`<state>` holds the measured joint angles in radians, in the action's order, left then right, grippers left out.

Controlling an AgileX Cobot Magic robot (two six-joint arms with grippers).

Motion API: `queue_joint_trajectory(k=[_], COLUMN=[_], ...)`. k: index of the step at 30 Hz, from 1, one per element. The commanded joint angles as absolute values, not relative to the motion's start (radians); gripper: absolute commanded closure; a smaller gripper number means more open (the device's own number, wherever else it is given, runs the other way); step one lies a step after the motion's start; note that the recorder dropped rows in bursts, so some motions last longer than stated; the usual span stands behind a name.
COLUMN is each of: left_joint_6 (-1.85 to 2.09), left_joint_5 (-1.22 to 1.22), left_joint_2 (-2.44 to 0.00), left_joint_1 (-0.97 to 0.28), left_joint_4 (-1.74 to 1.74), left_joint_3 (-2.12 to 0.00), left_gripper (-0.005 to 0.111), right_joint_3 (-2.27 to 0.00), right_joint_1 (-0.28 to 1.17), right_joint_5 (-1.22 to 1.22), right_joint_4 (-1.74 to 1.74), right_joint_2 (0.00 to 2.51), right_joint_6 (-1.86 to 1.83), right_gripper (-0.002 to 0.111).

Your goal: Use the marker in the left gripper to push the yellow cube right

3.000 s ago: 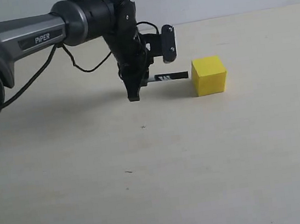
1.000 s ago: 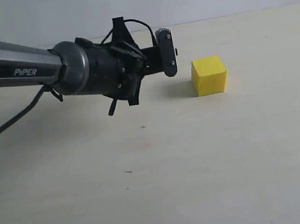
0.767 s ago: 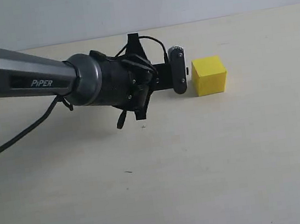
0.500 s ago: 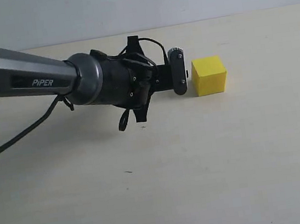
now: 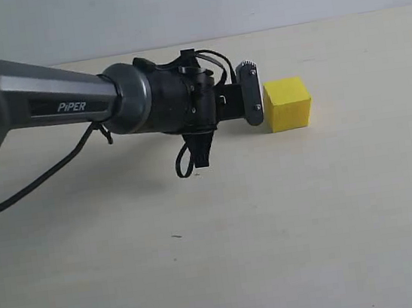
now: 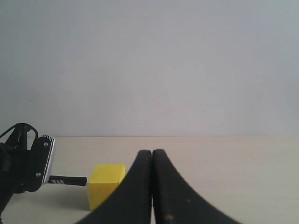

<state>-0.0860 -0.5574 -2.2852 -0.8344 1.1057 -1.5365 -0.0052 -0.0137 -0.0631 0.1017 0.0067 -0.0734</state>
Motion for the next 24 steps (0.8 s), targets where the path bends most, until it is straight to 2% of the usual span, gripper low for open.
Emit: queue_joint_trajectory(k=[1, 17, 24], left_joint_6=[-0.082, -0.059, -0.055], left_joint_5=[-0.559, -0.568, -0.559], left_joint_2=[-2.307, -2.33, -2.331], left_joint_1=[-0.838, -0.838, -0.88], left_joint_4=[1.093, 1.063, 1.06], left_joint_3=[-1.544, -1.619, -1.651], left_gripper=[0.107, 0.107, 0.107], right_joint_3=[0.0, 0.0, 0.0], right_joint_1=[-0.019, -0.019, -0.019], right_joint_5=[-0.058, -0.058, -0.058], right_joint_4=[0.101, 0.101, 0.101], right_joint_2=[0.0, 0.0, 0.0], right_joint_6=[-0.077, -0.077, -0.077], right_gripper=[0.108, 0.108, 0.108])
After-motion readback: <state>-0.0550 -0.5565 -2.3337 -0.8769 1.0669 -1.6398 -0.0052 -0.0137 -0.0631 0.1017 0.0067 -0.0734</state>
